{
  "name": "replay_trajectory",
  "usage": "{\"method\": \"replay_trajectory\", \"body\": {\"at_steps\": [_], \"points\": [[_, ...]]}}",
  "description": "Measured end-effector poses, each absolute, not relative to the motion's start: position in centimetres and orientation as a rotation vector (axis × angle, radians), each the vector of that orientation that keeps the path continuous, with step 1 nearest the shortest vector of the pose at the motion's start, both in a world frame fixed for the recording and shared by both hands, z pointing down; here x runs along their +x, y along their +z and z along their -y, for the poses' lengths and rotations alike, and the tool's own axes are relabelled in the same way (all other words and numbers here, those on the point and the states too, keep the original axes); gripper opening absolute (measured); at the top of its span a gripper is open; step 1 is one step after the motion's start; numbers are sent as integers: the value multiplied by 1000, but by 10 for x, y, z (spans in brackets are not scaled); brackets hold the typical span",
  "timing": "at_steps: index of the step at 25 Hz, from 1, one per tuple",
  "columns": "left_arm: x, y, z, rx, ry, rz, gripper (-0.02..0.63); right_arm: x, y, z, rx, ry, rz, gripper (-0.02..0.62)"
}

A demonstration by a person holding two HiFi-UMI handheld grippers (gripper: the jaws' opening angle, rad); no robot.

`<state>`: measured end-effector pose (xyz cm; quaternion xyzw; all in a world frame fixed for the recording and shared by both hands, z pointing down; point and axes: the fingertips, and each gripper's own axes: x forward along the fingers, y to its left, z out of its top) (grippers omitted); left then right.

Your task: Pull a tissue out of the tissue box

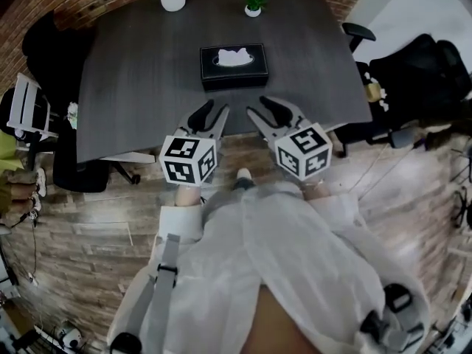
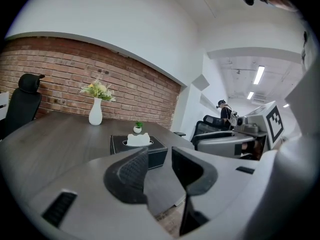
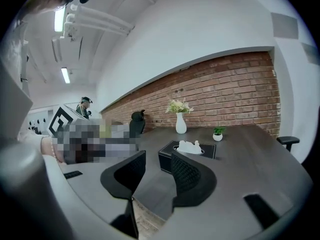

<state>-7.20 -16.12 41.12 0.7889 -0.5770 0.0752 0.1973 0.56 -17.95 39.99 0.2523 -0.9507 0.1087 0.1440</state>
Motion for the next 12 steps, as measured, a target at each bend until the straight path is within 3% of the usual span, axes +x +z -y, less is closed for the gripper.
{"method": "replay_trajectory", "body": {"at_steps": [12], "points": [[-72,436,203,2096,223,1626,132,10,424,236,667,398,2719,140]]}}
